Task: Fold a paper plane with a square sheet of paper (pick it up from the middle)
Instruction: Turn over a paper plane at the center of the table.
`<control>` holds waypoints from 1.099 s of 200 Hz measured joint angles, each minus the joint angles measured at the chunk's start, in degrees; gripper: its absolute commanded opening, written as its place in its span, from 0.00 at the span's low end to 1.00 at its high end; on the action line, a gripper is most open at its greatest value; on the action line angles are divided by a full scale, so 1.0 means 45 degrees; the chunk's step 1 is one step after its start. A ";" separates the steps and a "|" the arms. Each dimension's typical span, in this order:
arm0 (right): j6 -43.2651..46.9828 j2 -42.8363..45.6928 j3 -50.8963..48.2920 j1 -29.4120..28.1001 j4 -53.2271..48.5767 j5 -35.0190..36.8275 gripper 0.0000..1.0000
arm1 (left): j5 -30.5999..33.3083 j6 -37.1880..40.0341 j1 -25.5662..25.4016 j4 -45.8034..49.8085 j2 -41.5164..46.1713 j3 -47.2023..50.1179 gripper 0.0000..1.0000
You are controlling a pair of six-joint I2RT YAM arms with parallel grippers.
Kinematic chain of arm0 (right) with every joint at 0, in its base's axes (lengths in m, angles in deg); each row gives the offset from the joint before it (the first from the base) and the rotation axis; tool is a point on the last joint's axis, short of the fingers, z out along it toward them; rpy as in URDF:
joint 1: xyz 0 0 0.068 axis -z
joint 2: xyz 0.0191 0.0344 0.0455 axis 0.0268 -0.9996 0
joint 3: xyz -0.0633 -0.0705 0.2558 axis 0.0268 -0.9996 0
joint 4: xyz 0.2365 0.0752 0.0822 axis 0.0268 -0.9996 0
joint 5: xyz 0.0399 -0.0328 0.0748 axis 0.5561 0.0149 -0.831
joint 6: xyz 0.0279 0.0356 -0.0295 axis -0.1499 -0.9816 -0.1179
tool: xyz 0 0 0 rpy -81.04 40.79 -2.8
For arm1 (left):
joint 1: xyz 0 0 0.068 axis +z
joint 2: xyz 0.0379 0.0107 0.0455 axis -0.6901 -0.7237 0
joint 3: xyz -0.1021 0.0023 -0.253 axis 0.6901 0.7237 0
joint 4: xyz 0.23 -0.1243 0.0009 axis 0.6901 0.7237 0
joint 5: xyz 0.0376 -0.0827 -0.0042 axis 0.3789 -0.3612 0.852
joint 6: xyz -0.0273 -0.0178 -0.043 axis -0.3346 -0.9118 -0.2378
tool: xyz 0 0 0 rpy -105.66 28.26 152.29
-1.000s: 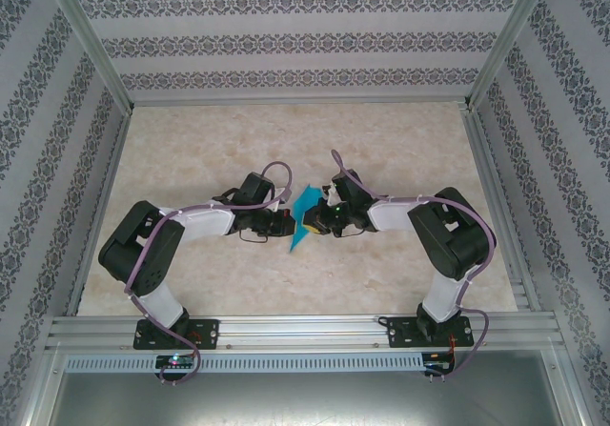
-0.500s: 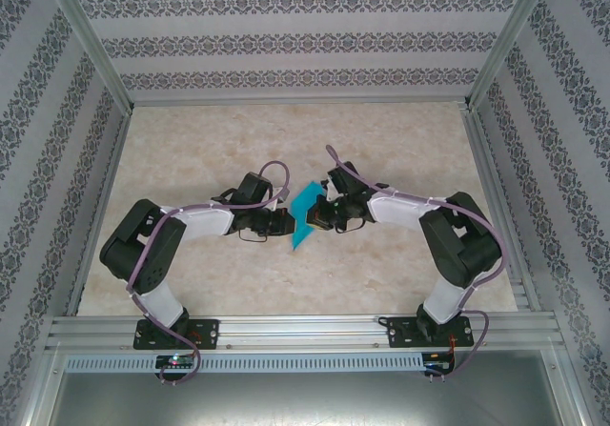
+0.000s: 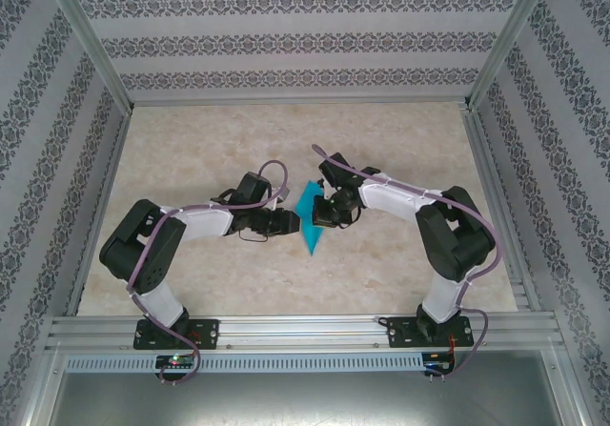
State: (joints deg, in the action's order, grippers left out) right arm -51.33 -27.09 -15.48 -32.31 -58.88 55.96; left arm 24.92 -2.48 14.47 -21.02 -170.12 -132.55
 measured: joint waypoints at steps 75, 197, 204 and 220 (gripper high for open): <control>0.0350 -0.1302 0.1185 -0.0704 -0.1088 0.0947 0.09 | 0.0146 -0.0010 0.0010 0.0039 0.0321 0.0656 0.33; 0.0209 -0.2176 0.2710 -0.1579 -0.1739 0.1690 0.23 | -0.0175 -0.0087 0.0010 -0.0083 -0.0044 0.0840 0.14; 0.0209 -0.2249 0.2841 -0.1627 -0.1807 0.1749 0.23 | -0.0199 -0.0087 0.0010 -0.0097 -0.0044 0.0850 0.14; 0.0204 -0.2453 0.3133 -0.1753 -0.2030 0.1909 0.20 | -0.0185 -0.0083 0.0010 -0.0102 -0.0039 0.0899 0.14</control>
State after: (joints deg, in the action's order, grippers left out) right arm -50.41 -38.13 -1.38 -40.20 -68.02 64.55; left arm 24.09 -2.85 14.51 -21.48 -170.30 -128.50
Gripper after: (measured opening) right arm 0.217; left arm 0.142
